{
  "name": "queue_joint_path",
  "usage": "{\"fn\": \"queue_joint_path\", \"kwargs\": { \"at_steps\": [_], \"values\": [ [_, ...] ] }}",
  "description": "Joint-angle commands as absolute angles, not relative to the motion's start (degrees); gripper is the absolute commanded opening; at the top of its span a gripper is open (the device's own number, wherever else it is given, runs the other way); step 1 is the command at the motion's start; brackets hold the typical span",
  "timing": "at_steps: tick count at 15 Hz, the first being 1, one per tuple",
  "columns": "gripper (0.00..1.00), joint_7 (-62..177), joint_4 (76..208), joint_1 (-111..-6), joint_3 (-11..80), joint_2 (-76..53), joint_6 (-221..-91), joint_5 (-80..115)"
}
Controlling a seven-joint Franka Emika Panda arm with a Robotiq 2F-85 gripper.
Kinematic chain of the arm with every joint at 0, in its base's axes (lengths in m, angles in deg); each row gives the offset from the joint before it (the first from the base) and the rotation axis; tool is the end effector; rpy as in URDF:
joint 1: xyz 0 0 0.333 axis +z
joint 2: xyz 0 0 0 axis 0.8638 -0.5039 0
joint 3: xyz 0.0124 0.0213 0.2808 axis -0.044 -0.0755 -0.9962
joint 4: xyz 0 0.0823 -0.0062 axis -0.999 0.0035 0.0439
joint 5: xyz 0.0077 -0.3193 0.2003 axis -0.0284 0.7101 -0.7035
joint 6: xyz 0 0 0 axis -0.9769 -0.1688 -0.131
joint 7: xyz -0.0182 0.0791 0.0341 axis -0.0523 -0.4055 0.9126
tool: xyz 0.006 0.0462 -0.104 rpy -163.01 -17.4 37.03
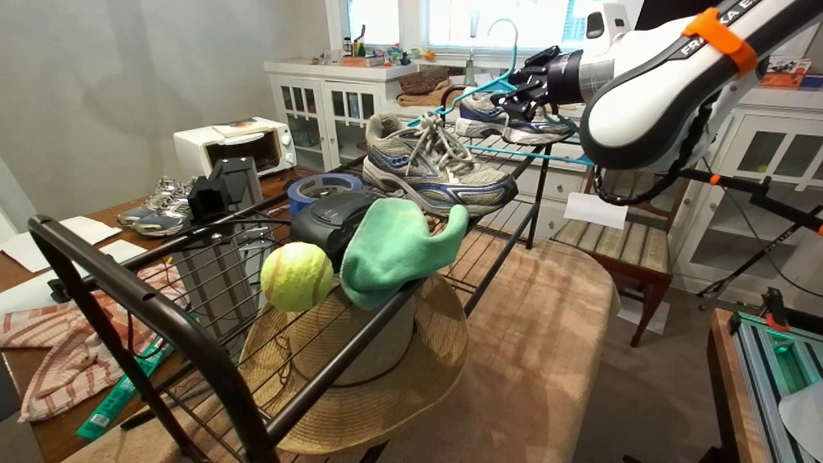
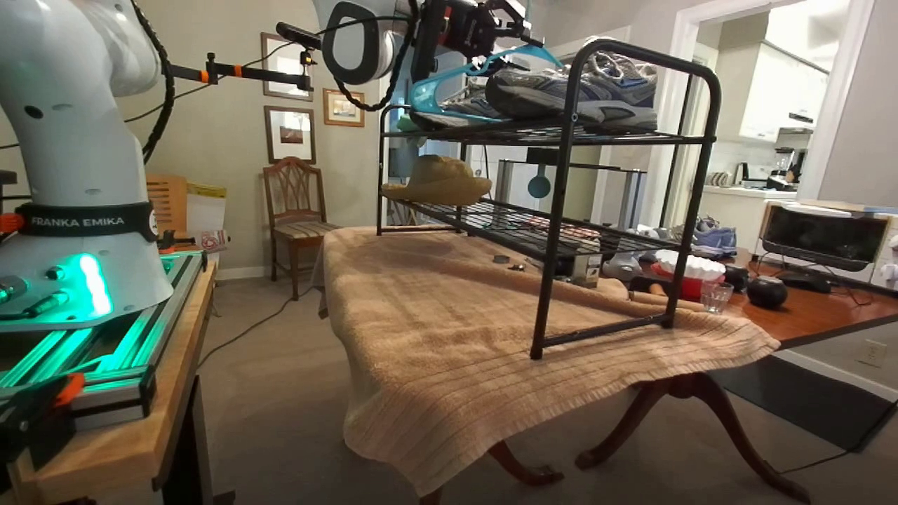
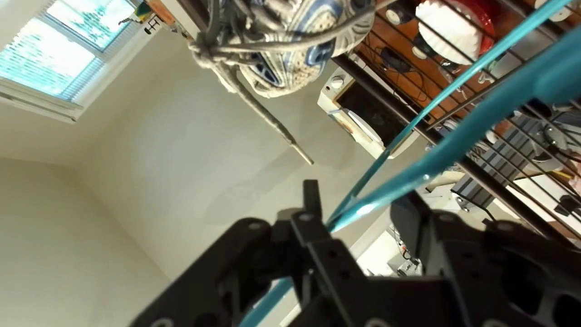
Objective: Put the coat hanger on the top shelf
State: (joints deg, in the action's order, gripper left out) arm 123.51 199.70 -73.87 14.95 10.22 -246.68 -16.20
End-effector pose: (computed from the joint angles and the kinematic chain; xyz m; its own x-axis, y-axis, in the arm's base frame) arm 0.4485 -0.0621 0.4235 0.4007 0.6150 0.6791 -0.0971 -0.7086 0.6989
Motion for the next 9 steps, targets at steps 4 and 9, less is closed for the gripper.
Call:
{"fn": "queue_joint_path", "kwargs": {
  "at_steps": [4,9],
  "values": [
    [0.99,125.1,200.4,-73.6,14.3,10.4,-247.7,-15.0],
    [1.00,123.4,201.8,-73.1,14.3,13.7,-244.2,-14.7]
  ]
}}
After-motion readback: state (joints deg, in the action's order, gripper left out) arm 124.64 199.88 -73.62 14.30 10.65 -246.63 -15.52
